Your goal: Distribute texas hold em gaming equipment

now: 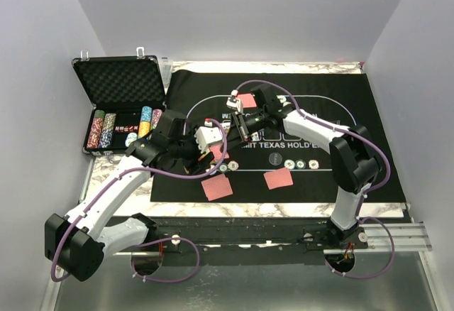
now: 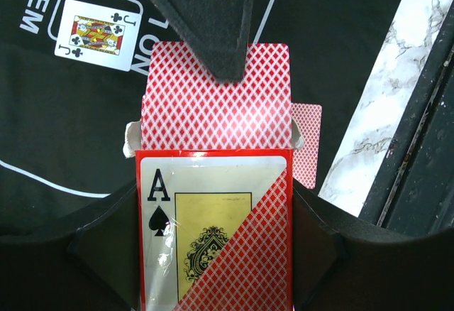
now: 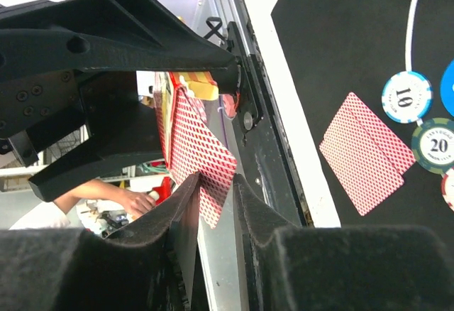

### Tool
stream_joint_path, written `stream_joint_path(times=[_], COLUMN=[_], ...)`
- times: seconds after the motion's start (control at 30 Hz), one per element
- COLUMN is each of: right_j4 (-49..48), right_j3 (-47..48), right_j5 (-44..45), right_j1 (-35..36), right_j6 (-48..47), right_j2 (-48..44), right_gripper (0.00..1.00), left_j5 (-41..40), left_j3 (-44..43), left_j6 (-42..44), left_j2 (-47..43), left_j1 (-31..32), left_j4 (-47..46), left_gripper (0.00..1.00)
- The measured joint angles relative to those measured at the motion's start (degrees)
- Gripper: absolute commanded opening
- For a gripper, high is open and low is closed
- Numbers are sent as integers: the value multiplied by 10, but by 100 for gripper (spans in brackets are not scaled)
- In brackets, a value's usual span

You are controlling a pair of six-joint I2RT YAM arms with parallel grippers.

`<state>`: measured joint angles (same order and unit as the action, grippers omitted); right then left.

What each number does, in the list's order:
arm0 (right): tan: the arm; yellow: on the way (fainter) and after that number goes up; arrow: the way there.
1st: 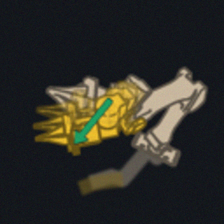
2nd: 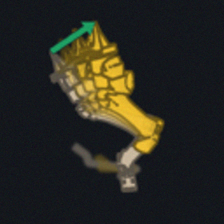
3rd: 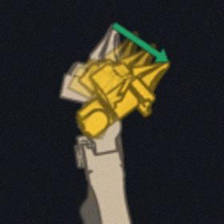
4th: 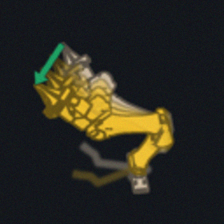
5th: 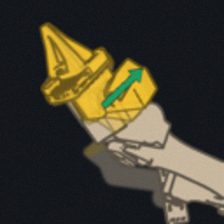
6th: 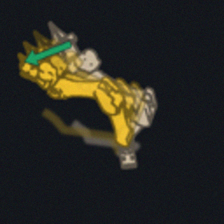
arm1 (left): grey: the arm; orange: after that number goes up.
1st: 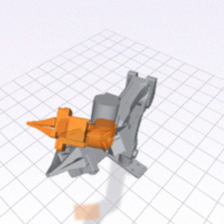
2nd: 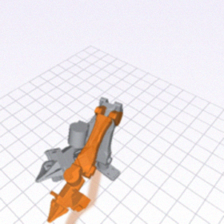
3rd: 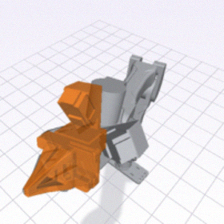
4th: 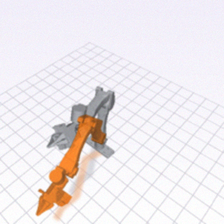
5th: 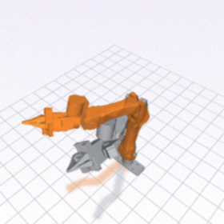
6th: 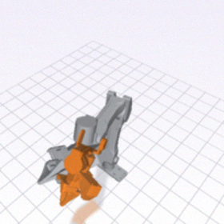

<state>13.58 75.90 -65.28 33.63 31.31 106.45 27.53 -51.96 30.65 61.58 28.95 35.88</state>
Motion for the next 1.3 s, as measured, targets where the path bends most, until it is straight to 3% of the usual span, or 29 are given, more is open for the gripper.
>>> stream_joint_path(times=[0.2,0.33,1.1,1.3], right_j4=[33,37,72,160], right_j3=[0,0,0,57], right_j5=[0,-1,-35,18], right_j1=[-16,-25,-100,-152], right_j6=[-28,-31,-53,-162], right_j2=[0,-3,-72,-75], right_gripper=[16,1,1,1], left_j5=[0,0,0,0], left_j3=[0,0,10,13], left_j6=[0,0,0,-4], left_j2=[0,0,-6,-16], left_j1=[-2,-2,-4,-14], left_j4=[2,2,-8,-10], left_gripper=[0,0,0,0])
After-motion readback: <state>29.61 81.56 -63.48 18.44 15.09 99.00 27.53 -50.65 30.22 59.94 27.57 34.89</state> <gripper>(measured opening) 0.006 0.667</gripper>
